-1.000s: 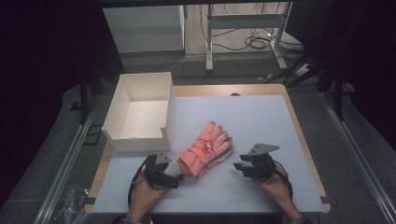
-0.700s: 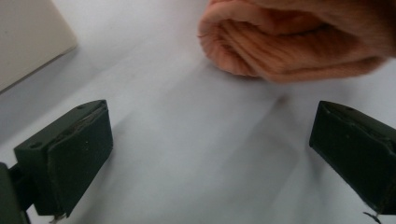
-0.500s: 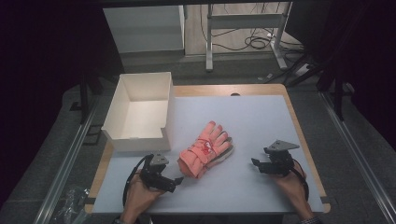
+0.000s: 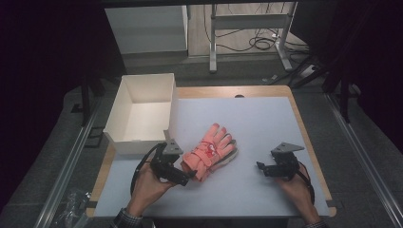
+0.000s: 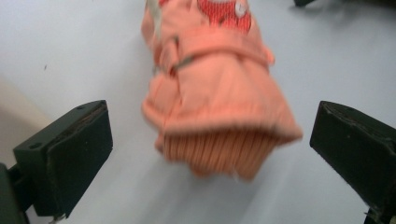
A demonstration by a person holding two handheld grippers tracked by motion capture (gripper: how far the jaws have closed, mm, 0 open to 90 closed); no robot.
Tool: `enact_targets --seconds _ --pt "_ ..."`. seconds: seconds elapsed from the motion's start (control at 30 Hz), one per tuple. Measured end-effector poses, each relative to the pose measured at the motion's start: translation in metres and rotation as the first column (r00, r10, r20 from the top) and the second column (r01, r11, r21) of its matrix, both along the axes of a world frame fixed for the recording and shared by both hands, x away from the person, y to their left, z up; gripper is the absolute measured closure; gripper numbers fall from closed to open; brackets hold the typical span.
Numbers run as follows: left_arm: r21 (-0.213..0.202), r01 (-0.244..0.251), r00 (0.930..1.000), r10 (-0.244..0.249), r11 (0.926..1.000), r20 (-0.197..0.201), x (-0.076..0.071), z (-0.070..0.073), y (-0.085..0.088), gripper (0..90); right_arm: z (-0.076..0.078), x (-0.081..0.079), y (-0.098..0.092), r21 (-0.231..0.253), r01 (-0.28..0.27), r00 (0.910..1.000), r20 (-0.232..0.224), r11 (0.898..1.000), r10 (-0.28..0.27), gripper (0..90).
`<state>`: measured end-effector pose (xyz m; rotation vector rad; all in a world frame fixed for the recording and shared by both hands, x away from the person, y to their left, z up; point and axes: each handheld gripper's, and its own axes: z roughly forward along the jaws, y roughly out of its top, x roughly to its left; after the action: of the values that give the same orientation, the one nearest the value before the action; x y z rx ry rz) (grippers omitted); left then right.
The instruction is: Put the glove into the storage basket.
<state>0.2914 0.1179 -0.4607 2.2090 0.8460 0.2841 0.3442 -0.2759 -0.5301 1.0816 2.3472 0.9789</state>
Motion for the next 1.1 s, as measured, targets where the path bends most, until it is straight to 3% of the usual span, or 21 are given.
enact_targets --seconds 0.23,0.33,0.57,0.97,1.1 --pt "0.045 -0.012 0.9994 0.014 0.9989 -0.033 0.024 -0.011 -0.030 0.0 0.000 0.000 0.000 0.002 0.000 1.0000 0.001 1.000 0.000 21.6" --pt "0.044 -0.003 0.9988 0.005 0.9990 -0.048 0.030 -0.017 -0.038 0.0 0.000 0.000 0.000 0.002 0.000 1.0000 0.001 1.000 0.000 21.7" --pt "0.135 -0.020 0.9972 0.029 0.9906 -0.068 0.036 -0.036 -0.057 0.0 0.000 0.000 0.000 0.003 0.000 1.0000 0.001 1.000 0.000 21.6" --pt "0.186 -0.031 0.9918 0.053 0.9821 -0.116 0.038 -0.069 -0.063 0.5 0.000 0.000 0.000 0.002 0.000 1.0000 0.001 1.000 0.000 21.6" --pt "0.163 -0.035 0.9902 0.056 0.9861 -0.128 0.036 -0.071 -0.061 3.4 -0.001 0.000 0.000 0.003 0.000 1.0000 0.002 1.000 0.000 21.6"
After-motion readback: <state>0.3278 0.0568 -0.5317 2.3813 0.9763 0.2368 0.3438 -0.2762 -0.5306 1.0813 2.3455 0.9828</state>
